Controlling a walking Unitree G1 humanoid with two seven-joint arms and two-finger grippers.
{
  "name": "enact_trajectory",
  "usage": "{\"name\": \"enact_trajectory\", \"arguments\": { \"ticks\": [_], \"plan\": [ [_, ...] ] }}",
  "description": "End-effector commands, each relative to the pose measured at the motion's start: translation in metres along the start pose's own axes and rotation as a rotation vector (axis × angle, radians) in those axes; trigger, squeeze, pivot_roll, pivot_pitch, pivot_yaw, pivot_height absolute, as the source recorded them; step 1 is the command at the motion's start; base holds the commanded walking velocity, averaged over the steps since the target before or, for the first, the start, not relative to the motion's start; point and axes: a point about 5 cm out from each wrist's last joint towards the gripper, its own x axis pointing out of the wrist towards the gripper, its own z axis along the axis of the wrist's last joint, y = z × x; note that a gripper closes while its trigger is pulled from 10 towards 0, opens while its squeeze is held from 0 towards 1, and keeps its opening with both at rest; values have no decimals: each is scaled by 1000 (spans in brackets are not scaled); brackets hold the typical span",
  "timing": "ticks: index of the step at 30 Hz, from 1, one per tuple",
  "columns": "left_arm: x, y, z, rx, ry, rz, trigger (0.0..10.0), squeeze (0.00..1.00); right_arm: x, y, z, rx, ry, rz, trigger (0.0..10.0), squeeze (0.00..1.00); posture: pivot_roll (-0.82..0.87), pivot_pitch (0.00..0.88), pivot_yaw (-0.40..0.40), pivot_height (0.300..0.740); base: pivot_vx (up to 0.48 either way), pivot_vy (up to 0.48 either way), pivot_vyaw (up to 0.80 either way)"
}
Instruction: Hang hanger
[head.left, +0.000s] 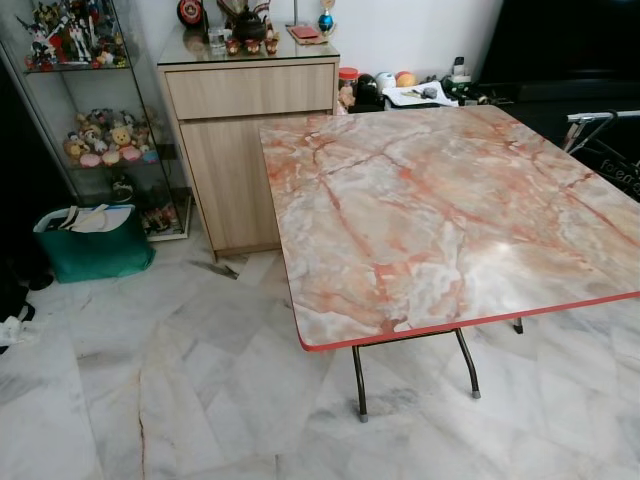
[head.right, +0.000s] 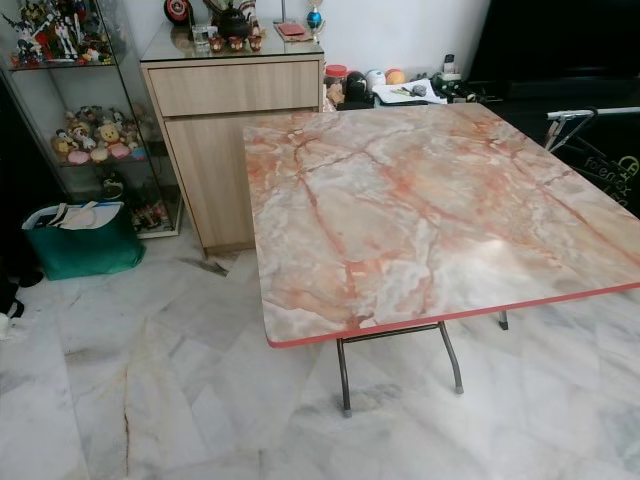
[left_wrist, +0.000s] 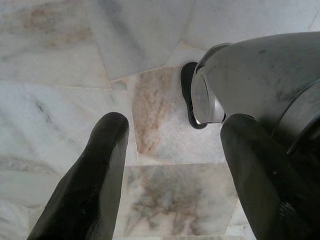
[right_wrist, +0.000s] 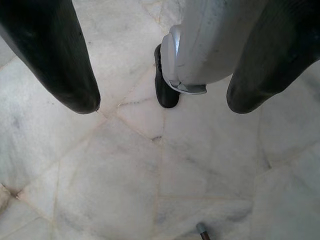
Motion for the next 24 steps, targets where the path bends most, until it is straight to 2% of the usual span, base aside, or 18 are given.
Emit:
{"name": "enact_trajectory", "arguments": {
  "ticks": [1, 10, 18, 24],
  "plan": [
    [-1, 35, 56, -58, -134, 73, 10000, 0, 7, 24, 60, -67, -145, 118, 10000, 0, 179, 0, 32, 740, 0, 0, 0],
    [-2, 42, 57, -15, -125, 93, 10000, 0, 8, 32, 57, -26, -137, 135, 10000, 0, 189, 0, 75, 740, 0, 0, 0],
    [-2, 38, 48, 32, -112, 86, 10000, 0, 7, 21, 46, -13, -110, 104, 10000, 0, 231, 0, 31, 740, 0, 0, 0],
    [-2, 38, 41, 18, -101, 93, 10000, 0, 6, 18, 41, -20, -104, 107, 10000, 0, 227, 0, 30, 740, 0, -52, 0]
  ]
}}
